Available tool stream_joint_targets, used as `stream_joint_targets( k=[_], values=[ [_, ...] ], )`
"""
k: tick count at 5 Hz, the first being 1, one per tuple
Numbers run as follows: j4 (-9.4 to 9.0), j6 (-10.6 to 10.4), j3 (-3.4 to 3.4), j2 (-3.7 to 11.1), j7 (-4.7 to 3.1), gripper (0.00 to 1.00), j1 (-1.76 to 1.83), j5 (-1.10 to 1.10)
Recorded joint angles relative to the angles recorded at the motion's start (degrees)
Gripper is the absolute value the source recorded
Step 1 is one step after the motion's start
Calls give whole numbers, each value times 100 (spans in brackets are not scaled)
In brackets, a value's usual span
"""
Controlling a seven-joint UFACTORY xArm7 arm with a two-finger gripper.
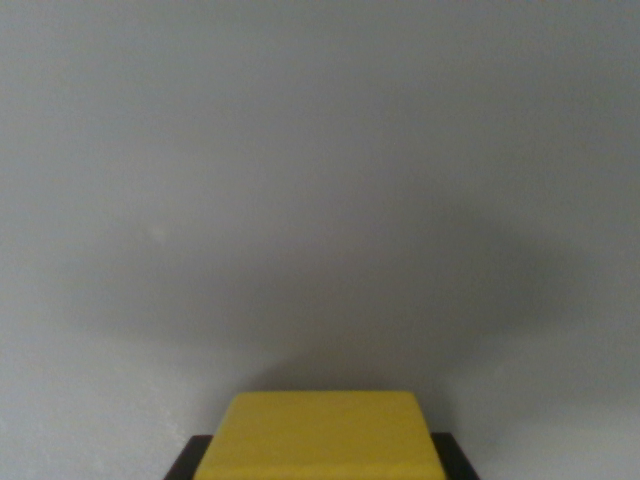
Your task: Pick yellow cube
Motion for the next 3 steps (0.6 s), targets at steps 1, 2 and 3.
stream_joint_targets(
  k=[1, 2, 3],
  values=[
    [55, 84, 0, -29, 4, 100, 0, -4],
    [55, 84, 0, -29, 4, 100, 0, -4],
    [124, 189, 0, -66, 9, 100, 1, -9]
  ],
)
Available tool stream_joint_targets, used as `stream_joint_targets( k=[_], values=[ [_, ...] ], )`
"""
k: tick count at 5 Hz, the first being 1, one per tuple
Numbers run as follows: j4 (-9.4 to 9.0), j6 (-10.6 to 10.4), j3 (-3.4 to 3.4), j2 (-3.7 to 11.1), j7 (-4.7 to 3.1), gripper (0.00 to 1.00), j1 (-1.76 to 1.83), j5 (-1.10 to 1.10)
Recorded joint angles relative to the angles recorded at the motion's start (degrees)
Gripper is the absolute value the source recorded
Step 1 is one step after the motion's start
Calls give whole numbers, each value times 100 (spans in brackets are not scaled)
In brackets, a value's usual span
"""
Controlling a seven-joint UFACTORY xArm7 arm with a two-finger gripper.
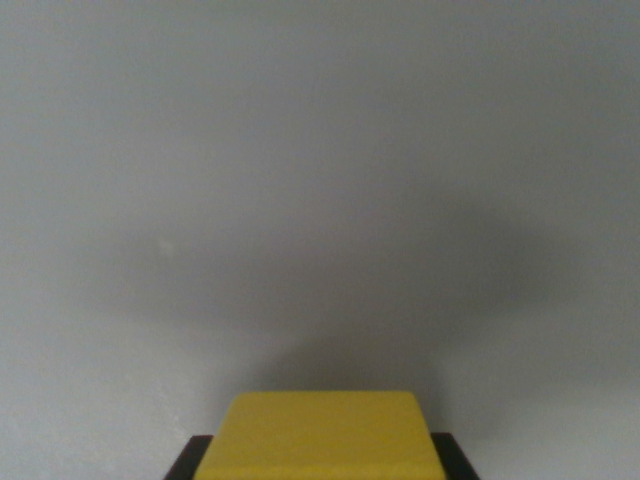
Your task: Pick yellow cube
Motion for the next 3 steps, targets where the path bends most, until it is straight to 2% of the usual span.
stream_joint_targets(
  k=[1, 2, 3],
  values=[
    [0, 0, 0, 0, 0, 100, 0, 0],
    [89, 136, 0, -47, 6, 100, 1, -6],
    [89, 136, 0, -47, 6, 100, 1, -6]
  ],
)
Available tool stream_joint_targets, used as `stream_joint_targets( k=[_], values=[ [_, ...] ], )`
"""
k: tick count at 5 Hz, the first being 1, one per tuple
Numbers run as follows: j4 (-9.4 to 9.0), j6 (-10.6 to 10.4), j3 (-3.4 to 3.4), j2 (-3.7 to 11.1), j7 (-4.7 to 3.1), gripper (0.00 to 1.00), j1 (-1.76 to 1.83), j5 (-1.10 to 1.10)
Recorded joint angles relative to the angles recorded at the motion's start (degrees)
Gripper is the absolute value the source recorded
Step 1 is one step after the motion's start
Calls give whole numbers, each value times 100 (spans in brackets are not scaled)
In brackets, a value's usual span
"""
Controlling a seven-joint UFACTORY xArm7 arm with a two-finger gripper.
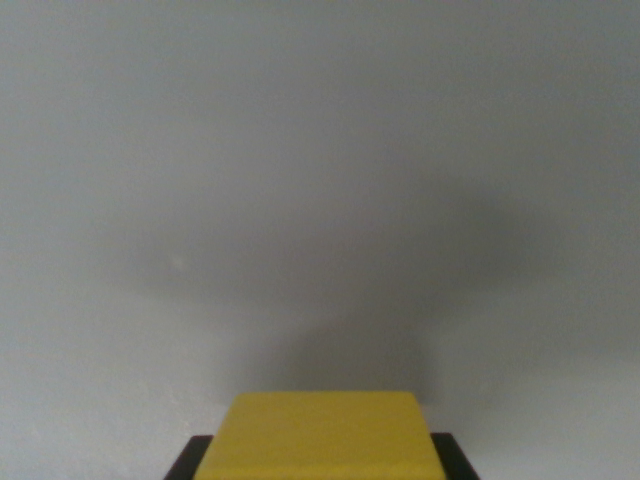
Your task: Pick yellow cube
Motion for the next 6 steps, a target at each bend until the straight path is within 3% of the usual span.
stream_joint_targets(
  k=[3, 4, 5, 6],
  values=[
    [220, 337, 0, -117, 15, 100, 2, -16],
    [220, 337, 0, -117, 15, 100, 2, -16],
    [350, 535, 0, -186, 24, 100, 3, -25],
    [350, 535, 0, -186, 24, 100, 3, -25]
  ],
)
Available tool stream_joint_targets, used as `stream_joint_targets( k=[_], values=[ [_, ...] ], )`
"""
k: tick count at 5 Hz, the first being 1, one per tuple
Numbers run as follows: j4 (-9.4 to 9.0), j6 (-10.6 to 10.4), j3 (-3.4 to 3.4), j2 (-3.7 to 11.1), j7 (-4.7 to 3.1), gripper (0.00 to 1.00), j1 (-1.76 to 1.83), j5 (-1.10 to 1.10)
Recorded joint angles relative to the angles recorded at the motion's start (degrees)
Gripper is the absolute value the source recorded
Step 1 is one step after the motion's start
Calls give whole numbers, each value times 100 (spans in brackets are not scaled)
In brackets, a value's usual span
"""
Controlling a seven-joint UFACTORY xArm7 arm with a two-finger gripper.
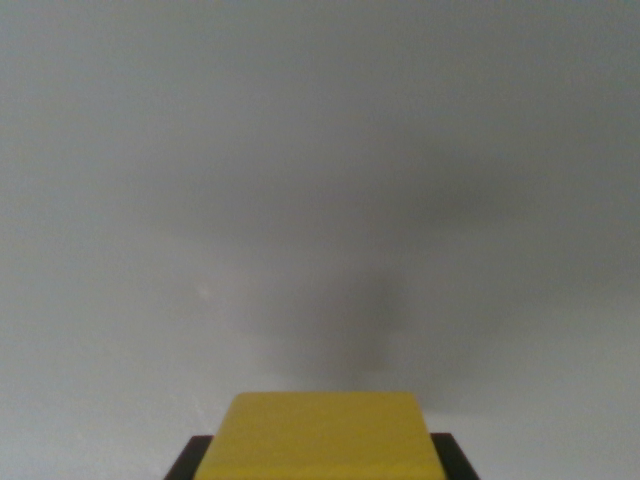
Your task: Pick yellow cube
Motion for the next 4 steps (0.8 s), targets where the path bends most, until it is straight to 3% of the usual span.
stream_joint_targets(
  k=[1, 2, 3, 4],
  values=[
    [132, 203, 0, -70, 9, 100, 1, -10],
    [132, 203, 0, -70, 9, 100, 1, -10],
    [289, 442, 0, -154, 20, 100, 3, -21],
    [289, 442, 0, -154, 20, 100, 3, -21]
  ],
)
